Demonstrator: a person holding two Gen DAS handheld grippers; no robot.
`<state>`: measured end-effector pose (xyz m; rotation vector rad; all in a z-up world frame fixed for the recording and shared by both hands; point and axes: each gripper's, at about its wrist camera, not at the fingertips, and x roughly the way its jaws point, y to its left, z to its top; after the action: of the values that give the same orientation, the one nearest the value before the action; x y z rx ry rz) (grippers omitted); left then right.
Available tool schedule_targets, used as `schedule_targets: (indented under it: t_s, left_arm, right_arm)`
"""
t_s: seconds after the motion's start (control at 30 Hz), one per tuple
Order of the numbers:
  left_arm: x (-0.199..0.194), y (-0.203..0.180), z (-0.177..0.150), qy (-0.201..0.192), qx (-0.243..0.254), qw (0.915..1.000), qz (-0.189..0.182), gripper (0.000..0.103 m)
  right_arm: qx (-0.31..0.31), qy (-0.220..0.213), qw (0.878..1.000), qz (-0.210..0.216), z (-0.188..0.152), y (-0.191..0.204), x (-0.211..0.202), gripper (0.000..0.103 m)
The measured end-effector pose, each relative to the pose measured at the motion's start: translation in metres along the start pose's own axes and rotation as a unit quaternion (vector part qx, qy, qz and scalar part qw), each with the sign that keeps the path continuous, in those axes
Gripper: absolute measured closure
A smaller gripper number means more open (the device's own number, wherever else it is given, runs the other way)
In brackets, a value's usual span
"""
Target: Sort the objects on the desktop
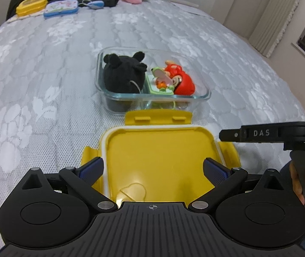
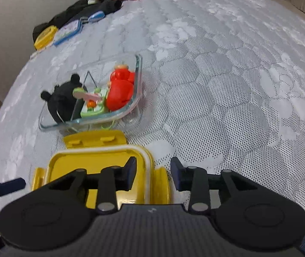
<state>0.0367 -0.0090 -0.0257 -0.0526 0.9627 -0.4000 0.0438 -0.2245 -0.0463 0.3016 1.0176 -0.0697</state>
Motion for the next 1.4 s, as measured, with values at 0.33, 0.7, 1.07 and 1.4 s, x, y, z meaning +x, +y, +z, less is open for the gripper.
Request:
schedule_targets:
  t_s: [0.33, 0.7, 1.07, 1.4]
  left_arm:
    - [0.002, -0.002, -0.001, 0.012, -0.002, 0.9999, 0.007, 0.001]
    - [0.014, 0.003, 0.003, 0.02, -0.029, 0.9991, -0.023, 0.001]
    - [0.034, 0.019, 0.014, 0.019, -0.065, 0.9936, -0.09, 0.0]
    - [0.042, 0.048, 0.012, 0.042, -0.172, 0.9771, -0.119, 0.0]
  right_arm:
    - [-0.008, -0.004, 1.0, -0.012, -0.003, 0.003, 0.0, 0.054]
    - [-0.3, -0.164, 0.94, -0.007, 0.038, 0.08, -0.018, 0.065]
    - [-0.248, -0.092, 0.964, 0.039, 0.076, 0.073, 0.051, 0.069]
    - [-0.249, -0.085, 0.965, 0.015, 0.09, 0.091, 0.056, 0.069]
